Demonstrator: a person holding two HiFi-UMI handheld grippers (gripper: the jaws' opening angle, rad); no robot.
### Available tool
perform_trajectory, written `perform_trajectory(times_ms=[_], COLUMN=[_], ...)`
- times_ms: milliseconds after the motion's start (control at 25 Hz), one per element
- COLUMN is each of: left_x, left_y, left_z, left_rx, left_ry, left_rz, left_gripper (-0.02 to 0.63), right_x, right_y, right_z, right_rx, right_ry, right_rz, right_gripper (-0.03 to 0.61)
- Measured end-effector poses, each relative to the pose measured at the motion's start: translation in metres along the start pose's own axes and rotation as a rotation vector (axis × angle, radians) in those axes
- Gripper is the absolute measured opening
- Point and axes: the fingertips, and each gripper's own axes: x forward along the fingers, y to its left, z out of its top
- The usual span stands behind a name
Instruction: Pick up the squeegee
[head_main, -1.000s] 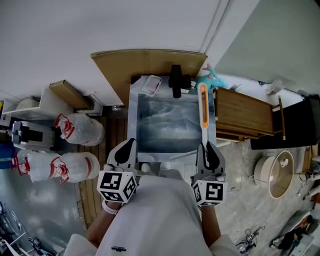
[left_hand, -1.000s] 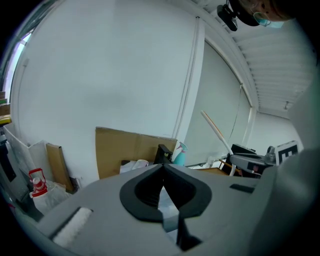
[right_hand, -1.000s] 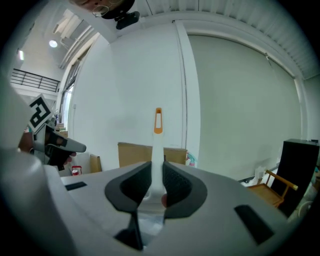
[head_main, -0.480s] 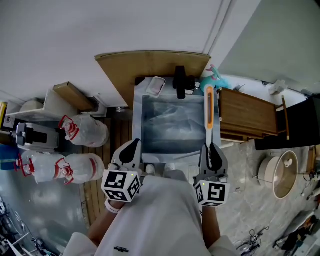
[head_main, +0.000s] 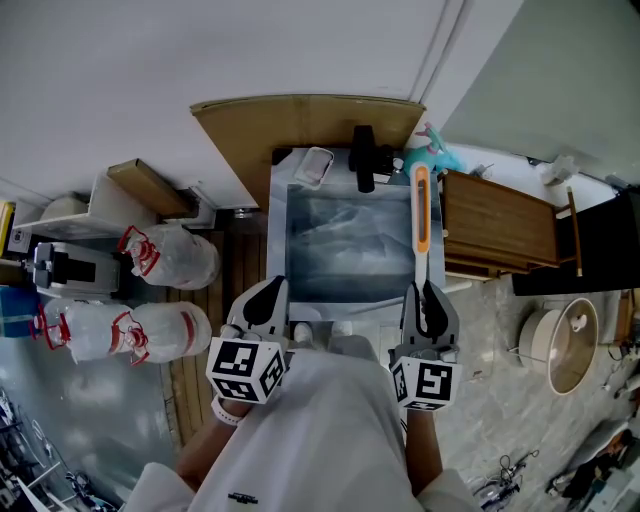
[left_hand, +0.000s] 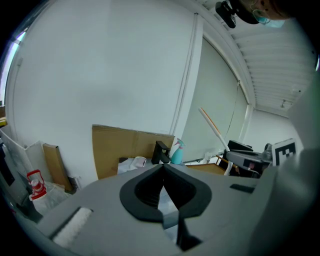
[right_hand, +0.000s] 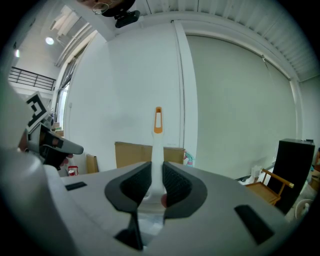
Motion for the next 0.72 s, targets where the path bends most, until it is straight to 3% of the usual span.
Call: perform_trajectory(times_ms=[720], left_x=[0.0016], left_y=[-0.0024], left_z=[-0.0034], left_rx=[0.007], left_ry=[0.002], left_rz=[-0.015], left_gripper=[0.005], right_x=[0.0024], right_y=[0.0032], right_z=[0.0011], right_rx=[-0.004], right_ry=[0.012], right_rz=[0.0], right_gripper=[0.063])
